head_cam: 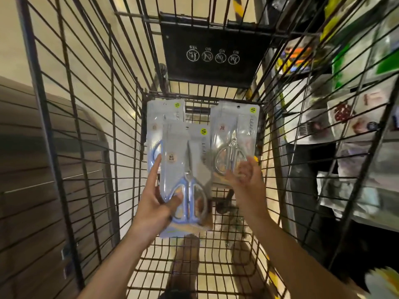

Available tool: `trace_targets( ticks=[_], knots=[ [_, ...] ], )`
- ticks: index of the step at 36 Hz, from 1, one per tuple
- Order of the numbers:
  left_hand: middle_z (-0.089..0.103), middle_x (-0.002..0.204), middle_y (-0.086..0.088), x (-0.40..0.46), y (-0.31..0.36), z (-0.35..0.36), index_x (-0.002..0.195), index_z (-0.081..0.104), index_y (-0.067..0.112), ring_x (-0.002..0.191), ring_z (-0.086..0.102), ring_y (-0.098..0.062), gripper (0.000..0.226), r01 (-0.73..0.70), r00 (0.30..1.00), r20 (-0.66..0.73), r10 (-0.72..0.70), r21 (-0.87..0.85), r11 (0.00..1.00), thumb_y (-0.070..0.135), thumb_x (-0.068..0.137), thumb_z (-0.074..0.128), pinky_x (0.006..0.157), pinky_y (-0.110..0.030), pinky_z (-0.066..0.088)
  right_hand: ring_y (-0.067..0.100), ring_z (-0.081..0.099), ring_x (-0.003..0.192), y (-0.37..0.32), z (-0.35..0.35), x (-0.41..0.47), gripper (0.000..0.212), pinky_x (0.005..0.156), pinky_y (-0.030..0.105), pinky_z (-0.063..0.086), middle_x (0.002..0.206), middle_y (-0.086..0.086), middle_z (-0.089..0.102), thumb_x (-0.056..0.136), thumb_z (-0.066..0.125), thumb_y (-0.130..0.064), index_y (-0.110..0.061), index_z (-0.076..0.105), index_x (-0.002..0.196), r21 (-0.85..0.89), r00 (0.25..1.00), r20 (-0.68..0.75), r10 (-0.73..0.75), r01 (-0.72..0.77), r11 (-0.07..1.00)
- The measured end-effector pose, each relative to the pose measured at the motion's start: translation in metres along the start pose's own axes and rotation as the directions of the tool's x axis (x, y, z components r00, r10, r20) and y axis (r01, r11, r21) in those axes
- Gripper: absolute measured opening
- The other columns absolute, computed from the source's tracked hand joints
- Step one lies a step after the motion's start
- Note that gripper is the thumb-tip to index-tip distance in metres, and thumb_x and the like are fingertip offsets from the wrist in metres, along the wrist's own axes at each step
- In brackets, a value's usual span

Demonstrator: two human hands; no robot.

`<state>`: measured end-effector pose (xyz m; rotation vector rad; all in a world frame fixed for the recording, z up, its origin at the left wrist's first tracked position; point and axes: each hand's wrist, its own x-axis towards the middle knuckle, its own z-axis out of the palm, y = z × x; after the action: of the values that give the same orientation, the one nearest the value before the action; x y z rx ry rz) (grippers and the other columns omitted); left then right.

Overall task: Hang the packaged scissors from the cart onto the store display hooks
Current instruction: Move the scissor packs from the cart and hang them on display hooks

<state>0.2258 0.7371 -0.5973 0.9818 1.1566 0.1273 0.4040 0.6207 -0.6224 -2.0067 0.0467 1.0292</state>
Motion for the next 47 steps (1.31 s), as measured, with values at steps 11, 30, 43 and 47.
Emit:
trace_targets(
  ticks=[11, 30, 43, 47],
  knots=[
    [0.071, 0.128, 0.007, -0.014, 0.011, -0.019, 0.155, 0.027, 0.043, 0.111, 0.07, -0.008, 0.09, -0.16, 0.984, -0.06, 0.17, 0.145, 0.976, -0.008, 0.091, 0.063, 0.077, -0.019, 0.06, 0.036, 0.042, 0.137, 0.023, 0.028, 0.084, 0.118, 0.105, 0.057, 0.047, 0.148, 0.011, 0.043, 0.057, 0.086, -0.062, -0.017, 0.028, 0.149, -0.326, 0.965, -0.25, 0.075, -0.157, 0.932],
    [0.055, 0.148, 0.012, -0.021, 0.016, -0.018, 0.157, 0.022, 0.045, 0.125, 0.064, -0.012, 0.089, -0.233, 0.969, -0.031, 0.245, 0.206, 0.95, -0.003, 0.094, 0.063, 0.092, -0.038, 0.059, 0.019, 0.059, 0.094, -0.005, 0.0, 0.036, 0.059, 0.064, 0.025, 0.048, 0.111, 0.0, 0.059, 0.088, 0.077, -0.024, -0.014, 0.04, 0.133, -0.385, 0.994, -0.093, -0.05, 0.011, 0.923],
    [0.057, 0.145, 0.014, -0.111, 0.098, -0.031, 0.151, 0.03, 0.055, 0.13, 0.06, -0.019, 0.091, -0.265, 0.963, -0.001, 0.27, 0.199, 0.944, -0.006, 0.091, 0.064, 0.099, -0.048, 0.056, 0.023, 0.068, 0.098, -0.067, -0.057, -0.125, 0.041, 0.073, 0.038, 0.06, 0.115, -0.002, 0.064, 0.094, 0.07, -0.027, -0.028, 0.044, 0.125, -0.037, 0.999, -0.014, -0.045, 0.044, 0.998],
    [0.062, 0.134, 0.026, -0.149, 0.125, -0.028, 0.142, 0.035, 0.06, 0.127, 0.061, -0.015, 0.09, -0.284, 0.958, 0.015, 0.287, 0.196, 0.938, -0.007, 0.091, 0.066, 0.102, -0.05, 0.054, 0.015, 0.067, 0.107, -0.095, -0.083, -0.187, 0.041, 0.071, 0.034, 0.064, 0.122, -0.011, 0.063, 0.099, 0.064, -0.018, -0.034, 0.046, 0.132, 0.132, 0.998, 0.017, -0.067, 0.064, 0.989]
  ],
)
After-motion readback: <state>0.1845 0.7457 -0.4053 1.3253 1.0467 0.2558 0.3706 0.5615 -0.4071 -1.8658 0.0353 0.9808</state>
